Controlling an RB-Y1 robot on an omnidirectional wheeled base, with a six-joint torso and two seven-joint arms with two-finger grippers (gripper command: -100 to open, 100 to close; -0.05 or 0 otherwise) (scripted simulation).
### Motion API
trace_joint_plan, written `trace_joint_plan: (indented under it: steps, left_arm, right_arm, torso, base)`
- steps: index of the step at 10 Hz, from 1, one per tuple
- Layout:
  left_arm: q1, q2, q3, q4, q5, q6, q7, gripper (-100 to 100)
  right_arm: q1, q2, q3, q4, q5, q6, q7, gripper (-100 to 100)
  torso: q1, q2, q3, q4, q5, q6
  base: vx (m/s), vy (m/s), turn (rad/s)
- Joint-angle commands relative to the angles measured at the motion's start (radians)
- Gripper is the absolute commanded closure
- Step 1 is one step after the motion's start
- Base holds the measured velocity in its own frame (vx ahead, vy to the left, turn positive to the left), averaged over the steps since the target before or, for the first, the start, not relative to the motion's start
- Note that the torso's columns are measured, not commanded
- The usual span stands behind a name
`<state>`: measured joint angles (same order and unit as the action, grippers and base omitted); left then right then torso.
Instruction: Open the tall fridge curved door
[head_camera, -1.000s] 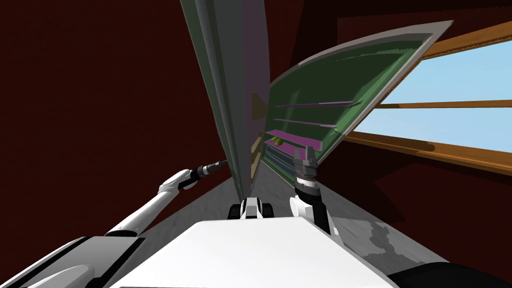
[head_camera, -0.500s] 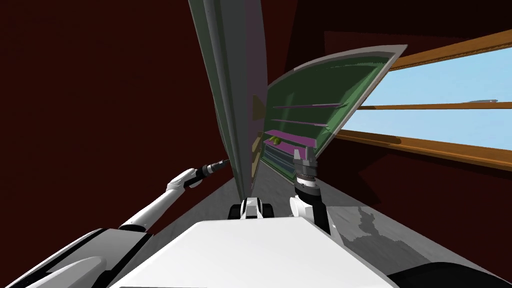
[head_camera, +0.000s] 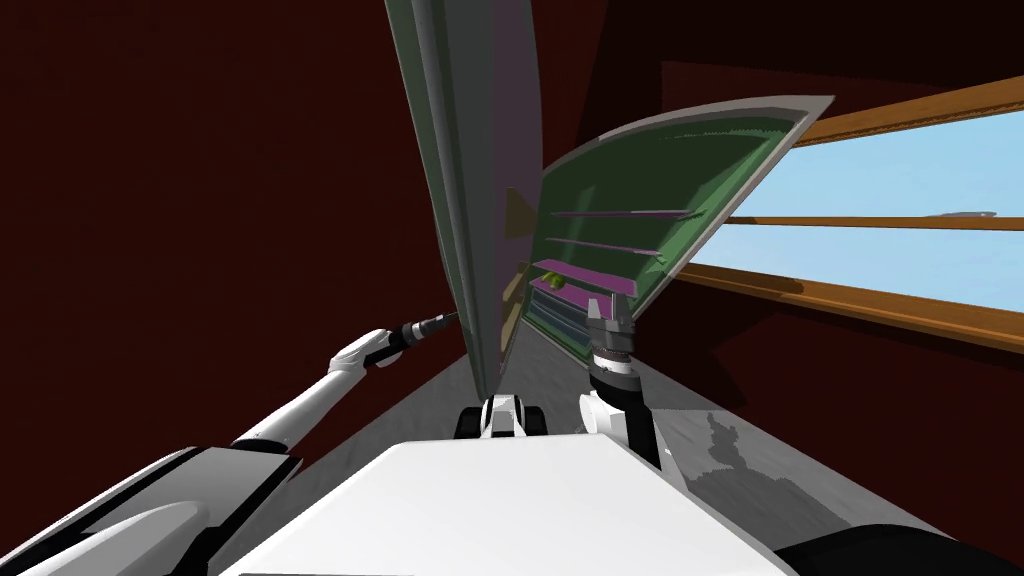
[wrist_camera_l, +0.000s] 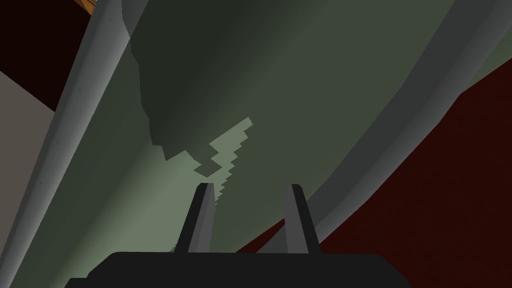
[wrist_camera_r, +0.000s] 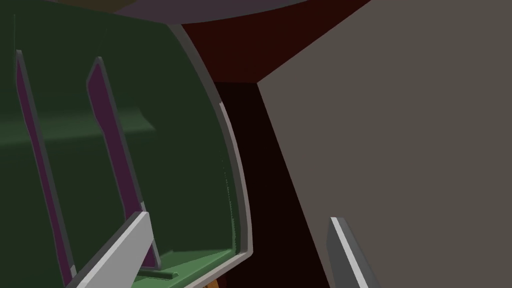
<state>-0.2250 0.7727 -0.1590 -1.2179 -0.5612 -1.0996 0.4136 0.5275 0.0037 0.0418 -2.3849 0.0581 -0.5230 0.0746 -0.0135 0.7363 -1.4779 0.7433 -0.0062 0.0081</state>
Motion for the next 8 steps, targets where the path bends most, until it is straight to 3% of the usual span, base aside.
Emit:
trace_joint_plan:
  steps: [1, 2, 3, 8]
  left_arm:
    - [-0.026, 0.035, 0.018, -0.034, 0.011, 0.007, 0.052, -100]
    - [-0.004, 0.031, 0.003, -0.017, 0.002, 0.001, 0.043, -100]
    - [-0.001, 0.032, 0.002, -0.017, 0.001, 0.003, 0.048, 0]
    - [0.002, 0.032, 0.0, -0.016, 0.0, 0.002, 0.047, 0]
  right_arm:
    - [0.0, 0.0, 0.0, 0.0, 0.0, 0.0, 0.0, 0]
    - [0.0, 0.0, 0.0, 0.0, 0.0, 0.0, 0.0, 0]
    - [0.0, 0.0, 0.0, 0.0, 0.0, 0.0, 0.0, 0]
    - [0.0, 0.0, 0.0, 0.0, 0.0, 0.0, 0.0, 0]
  torso:
    - [0.003, 0.001, 0.0, 0.004, -0.001, 0.0]
    - [0.003, 0.002, 0.001, 0.006, -0.002, 0.001]
    - [0.006, 0.003, 0.002, 0.002, 0.001, -0.002]
    - [0.014, 0.001, 0.002, -0.005, 0.006, -0.008]
  base:
    - [-0.022, -0.055, 0.044]
    - [-0.012, -0.01, 0.028]
    - [-0.006, 0.003, 0.01]
    - [0.0, 0.0, 0.0]
